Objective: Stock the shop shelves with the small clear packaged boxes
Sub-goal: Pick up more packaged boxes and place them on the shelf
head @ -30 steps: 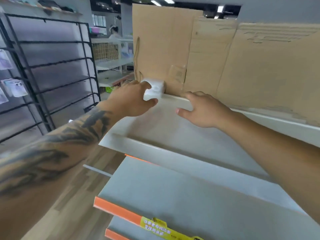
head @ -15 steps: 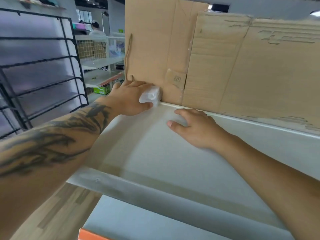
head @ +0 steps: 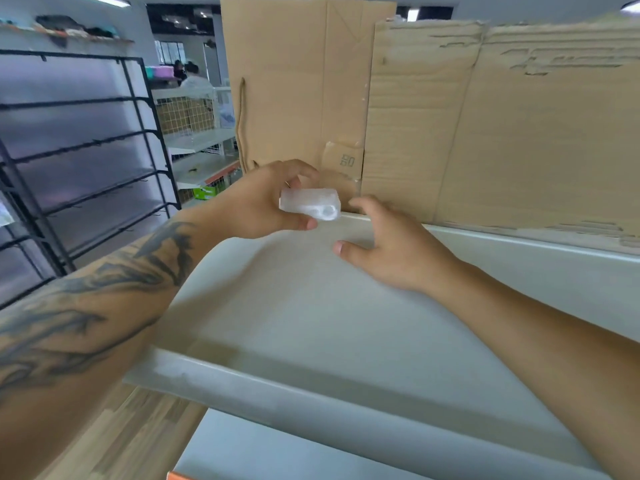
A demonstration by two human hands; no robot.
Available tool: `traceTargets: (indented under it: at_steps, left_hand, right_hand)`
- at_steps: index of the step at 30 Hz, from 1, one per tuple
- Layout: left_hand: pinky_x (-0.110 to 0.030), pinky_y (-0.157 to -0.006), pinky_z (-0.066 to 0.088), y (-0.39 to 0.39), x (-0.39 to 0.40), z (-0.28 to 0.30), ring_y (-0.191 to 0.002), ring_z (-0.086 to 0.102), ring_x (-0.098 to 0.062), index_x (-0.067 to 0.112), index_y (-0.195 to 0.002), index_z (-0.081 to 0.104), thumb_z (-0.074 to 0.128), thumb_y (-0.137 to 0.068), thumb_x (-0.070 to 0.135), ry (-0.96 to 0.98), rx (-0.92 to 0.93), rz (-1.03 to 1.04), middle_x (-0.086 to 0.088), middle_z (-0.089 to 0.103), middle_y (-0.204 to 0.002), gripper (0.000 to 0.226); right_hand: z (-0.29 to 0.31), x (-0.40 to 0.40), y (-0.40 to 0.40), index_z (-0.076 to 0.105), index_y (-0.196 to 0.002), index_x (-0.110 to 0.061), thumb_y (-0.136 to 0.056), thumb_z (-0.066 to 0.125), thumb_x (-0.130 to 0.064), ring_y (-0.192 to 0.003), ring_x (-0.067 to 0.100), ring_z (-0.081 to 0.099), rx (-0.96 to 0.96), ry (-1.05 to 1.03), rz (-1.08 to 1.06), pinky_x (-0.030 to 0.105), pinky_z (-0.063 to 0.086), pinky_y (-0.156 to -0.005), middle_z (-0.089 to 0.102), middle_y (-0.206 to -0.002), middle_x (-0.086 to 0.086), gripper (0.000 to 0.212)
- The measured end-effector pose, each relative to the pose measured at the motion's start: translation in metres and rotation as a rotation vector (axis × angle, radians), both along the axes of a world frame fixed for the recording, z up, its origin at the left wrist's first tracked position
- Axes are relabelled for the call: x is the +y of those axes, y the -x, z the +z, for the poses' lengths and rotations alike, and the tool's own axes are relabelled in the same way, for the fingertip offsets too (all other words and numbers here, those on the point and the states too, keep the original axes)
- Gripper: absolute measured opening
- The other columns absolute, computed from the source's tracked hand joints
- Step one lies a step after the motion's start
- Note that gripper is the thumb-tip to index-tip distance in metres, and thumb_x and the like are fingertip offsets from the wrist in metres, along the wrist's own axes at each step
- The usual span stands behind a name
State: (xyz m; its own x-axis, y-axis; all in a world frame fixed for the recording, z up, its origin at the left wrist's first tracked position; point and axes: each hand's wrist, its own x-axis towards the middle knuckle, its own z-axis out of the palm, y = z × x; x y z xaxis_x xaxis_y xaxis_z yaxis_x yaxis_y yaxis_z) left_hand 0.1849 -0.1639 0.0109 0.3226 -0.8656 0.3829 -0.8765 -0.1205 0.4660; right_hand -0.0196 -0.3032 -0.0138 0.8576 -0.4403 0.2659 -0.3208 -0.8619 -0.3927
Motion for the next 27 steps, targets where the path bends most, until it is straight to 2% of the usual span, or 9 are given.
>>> traceTargets:
  at_steps: [3,5,10,13,17,20,22,24,27]
  left_hand:
    - [-0.026,-0.093,0.049,0.017,0.004,0.003,-0.103,0.06,-0.016,0.031,-0.129,0.059,0.093,-0.073,0.022,0.008,0.056,-0.089,-0.003,0.06,-0.113,0.067]
    - [-0.024,-0.093,0.051,0.024,0.008,0.004,-0.104,0.062,-0.015,0.03,-0.127,0.059,0.095,-0.071,0.017,0.022,0.112,-0.143,-0.003,0.06,-0.114,0.068]
    - [-0.021,-0.095,0.051,0.032,0.016,0.006,-0.108,0.063,-0.012,0.032,-0.129,0.056,0.096,-0.067,0.014,0.008,0.183,-0.207,-0.003,0.062,-0.116,0.076]
    - [-0.024,-0.104,0.04,0.019,0.02,0.007,-0.126,0.052,-0.005,0.047,-0.141,0.043,0.096,-0.069,0.031,-0.065,0.123,-0.147,0.008,0.057,-0.129,0.09]
    - [-0.03,-0.111,0.029,-0.008,0.018,0.005,-0.141,0.036,-0.013,0.051,-0.154,0.027,0.082,-0.082,0.049,-0.159,0.112,0.062,0.009,0.043,-0.15,0.09]
    - [-0.052,-0.123,0.018,-0.023,0.007,-0.006,-0.154,0.017,-0.023,0.057,-0.155,0.02,0.065,-0.082,0.071,-0.317,-0.141,0.208,0.01,0.028,-0.165,0.086]
    - [-0.057,-0.124,0.013,-0.028,-0.001,-0.013,-0.156,0.012,-0.024,0.055,-0.156,0.02,0.056,-0.085,0.076,-0.383,-0.193,0.225,0.012,0.025,-0.167,0.082]
    - [-0.056,-0.125,0.012,-0.029,-0.004,-0.017,-0.157,0.011,-0.023,0.049,-0.158,0.023,0.051,-0.088,0.077,-0.42,-0.187,0.232,0.012,0.022,-0.168,0.081]
    - [-0.056,-0.124,0.017,-0.029,-0.002,-0.016,-0.155,0.019,-0.026,0.047,-0.155,0.032,0.047,-0.08,0.08,-0.406,-0.182,0.224,0.01,0.03,-0.165,0.083]
  right_hand:
    - [0.008,0.001,0.002,0.036,-0.142,-0.035,-0.081,0.078,-0.051,-0.136,0.011,0.046,-0.133,-0.098,0.054,0.032,0.042,-0.105,0.048,-0.148,-0.008,0.076]
    - [0.015,0.002,0.005,0.044,-0.133,-0.035,-0.079,0.083,-0.042,-0.13,0.005,0.05,-0.184,-0.178,0.094,0.025,0.041,-0.098,0.05,-0.144,-0.014,0.067]
    - [0.022,-0.002,0.013,0.059,-0.107,-0.033,-0.075,0.089,-0.035,-0.106,0.003,0.066,-0.183,-0.317,0.17,0.035,0.055,-0.094,0.065,-0.117,-0.014,0.044]
    - [0.02,-0.009,0.019,0.059,-0.108,-0.038,-0.071,0.09,-0.039,-0.101,0.006,0.067,-0.155,-0.296,0.147,0.041,0.057,-0.093,0.065,-0.116,-0.013,0.047]
    - [0.018,-0.02,0.025,0.06,-0.112,-0.04,-0.074,0.089,-0.034,-0.103,0.004,0.067,-0.122,-0.295,0.114,0.042,0.056,-0.095,0.063,-0.12,-0.013,0.048]
    - [0.013,-0.024,0.026,0.061,-0.114,-0.041,-0.073,0.089,-0.035,-0.102,0.007,0.068,-0.084,-0.304,0.114,0.042,0.055,-0.099,0.062,-0.119,-0.013,0.05]
    - [0.011,-0.025,0.026,0.061,-0.113,-0.042,-0.072,0.089,-0.037,-0.102,0.008,0.068,-0.086,-0.31,0.114,0.043,0.055,-0.099,0.062,-0.119,-0.013,0.05]
    - [0.012,-0.025,0.025,0.061,-0.113,-0.041,-0.074,0.088,-0.034,-0.101,0.008,0.069,-0.088,-0.309,0.109,0.042,0.055,-0.099,0.062,-0.119,-0.013,0.049]
    - [0.011,-0.022,0.027,0.062,-0.114,-0.04,-0.075,0.088,-0.033,-0.102,0.008,0.068,-0.087,-0.329,0.101,0.041,0.055,-0.099,0.063,-0.119,-0.012,0.048]
